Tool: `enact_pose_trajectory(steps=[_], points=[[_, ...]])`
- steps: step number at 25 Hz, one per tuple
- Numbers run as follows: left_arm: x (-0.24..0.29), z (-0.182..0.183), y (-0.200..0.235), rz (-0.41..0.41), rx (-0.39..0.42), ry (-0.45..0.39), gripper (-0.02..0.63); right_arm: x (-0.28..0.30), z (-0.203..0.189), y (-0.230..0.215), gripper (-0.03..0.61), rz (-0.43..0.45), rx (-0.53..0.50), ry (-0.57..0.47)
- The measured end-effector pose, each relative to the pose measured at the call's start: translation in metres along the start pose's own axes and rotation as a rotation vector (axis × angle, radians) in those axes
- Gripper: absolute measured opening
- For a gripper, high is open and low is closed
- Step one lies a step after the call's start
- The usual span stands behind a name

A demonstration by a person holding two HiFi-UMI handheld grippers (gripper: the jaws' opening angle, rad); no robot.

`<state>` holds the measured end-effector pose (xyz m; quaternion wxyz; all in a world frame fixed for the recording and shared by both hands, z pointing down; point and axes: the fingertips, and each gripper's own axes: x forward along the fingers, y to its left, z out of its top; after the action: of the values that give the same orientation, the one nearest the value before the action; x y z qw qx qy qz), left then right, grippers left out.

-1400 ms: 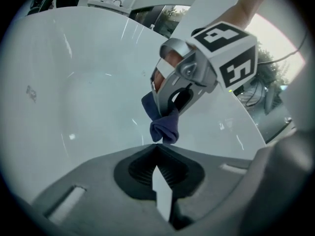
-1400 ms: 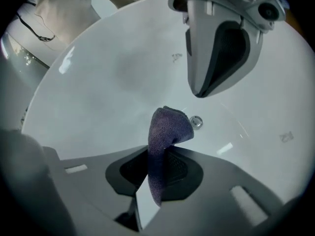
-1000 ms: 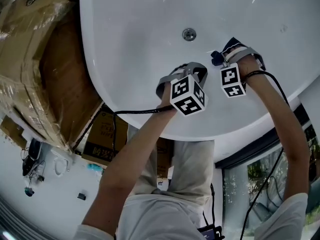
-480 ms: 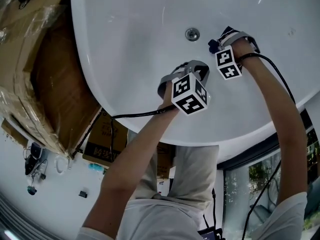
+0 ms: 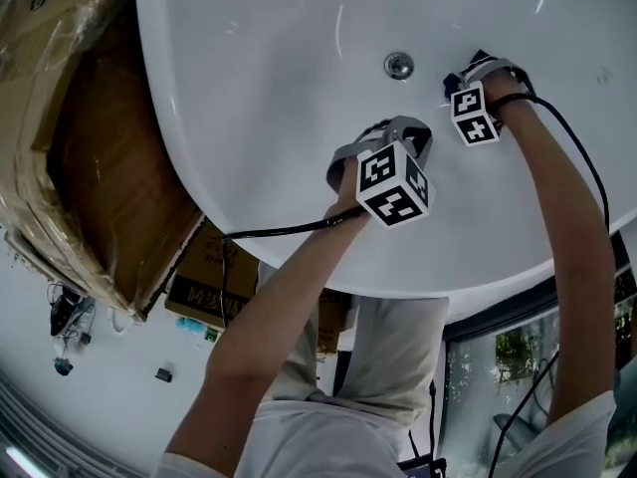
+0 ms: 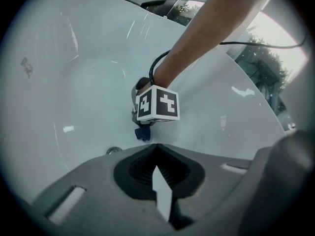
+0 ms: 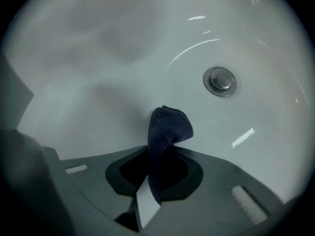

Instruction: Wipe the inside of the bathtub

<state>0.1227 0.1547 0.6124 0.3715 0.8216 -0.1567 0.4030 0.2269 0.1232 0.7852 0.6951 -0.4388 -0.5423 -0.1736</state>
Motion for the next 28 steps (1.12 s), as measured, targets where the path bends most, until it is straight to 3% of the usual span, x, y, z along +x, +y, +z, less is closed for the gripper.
enact_pose_trajectory(steps=[9, 28], points=[[0.000, -0.005, -0.010, -0.008, 0.011, 0.009, -0.005, 0.008, -0.014, 0.023, 0.051, 0.056, 0.020, 0.033], [-0.020, 0.011, -0.029, 0.003, 0.026, -0.003, -0.004, -0.026, 0.003, 0.058, 0.049, 0.036, 0.002, 0.004]])
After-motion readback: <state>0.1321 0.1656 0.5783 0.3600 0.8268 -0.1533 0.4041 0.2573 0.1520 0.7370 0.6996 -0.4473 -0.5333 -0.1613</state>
